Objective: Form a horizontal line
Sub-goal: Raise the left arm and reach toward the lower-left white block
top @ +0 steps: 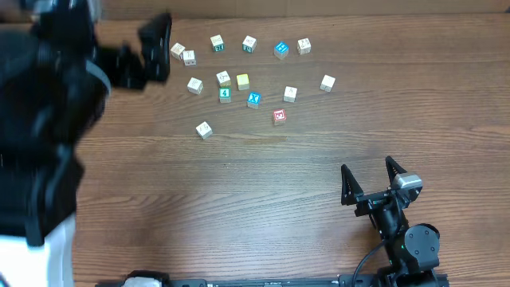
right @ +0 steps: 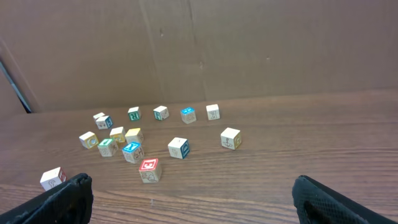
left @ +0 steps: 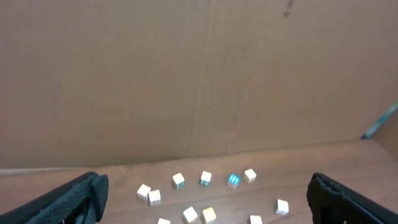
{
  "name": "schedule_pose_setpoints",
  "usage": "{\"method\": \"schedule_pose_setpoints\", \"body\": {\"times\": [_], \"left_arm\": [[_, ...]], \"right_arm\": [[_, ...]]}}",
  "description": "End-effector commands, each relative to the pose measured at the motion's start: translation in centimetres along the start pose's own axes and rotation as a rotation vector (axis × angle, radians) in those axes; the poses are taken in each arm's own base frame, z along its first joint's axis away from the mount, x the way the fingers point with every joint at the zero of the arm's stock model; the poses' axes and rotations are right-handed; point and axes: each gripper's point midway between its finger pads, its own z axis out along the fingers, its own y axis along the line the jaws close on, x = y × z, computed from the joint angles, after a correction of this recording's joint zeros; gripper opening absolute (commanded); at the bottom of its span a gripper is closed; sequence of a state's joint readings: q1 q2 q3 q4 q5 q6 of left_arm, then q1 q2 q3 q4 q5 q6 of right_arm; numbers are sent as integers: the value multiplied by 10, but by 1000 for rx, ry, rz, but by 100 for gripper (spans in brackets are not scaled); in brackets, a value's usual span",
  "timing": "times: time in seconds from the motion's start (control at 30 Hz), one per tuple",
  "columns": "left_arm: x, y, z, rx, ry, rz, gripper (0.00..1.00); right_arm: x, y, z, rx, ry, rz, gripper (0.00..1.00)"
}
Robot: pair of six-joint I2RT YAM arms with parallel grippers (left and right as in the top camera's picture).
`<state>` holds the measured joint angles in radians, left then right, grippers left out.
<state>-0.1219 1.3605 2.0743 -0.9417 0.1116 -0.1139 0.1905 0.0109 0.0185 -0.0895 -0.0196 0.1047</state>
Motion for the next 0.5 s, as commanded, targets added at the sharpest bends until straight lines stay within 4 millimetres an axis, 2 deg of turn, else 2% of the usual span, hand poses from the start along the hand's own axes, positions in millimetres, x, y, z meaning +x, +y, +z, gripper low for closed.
{"method": "schedule_pose_setpoints", "body": {"times": [0.0,0.1,0.17,0.3,0.47], "left_arm": [[-21,-1,21,11,-4,40,100],[-22,2,46,9,24,49,99],[-14,5,63,5,56,51,99],[13,12,92,-5,154,55,100],[47,18,111,-13,273,44,100]], "right_arm": [[2,-1,0,1,-4,-2,100],[2,-1,0,1,-4,-2,100],[2,-1,0,1,-4,-2,100],[2,-1,0,1,-4,-2,100],[2,-1,0,1,-4,-2,100]]}}
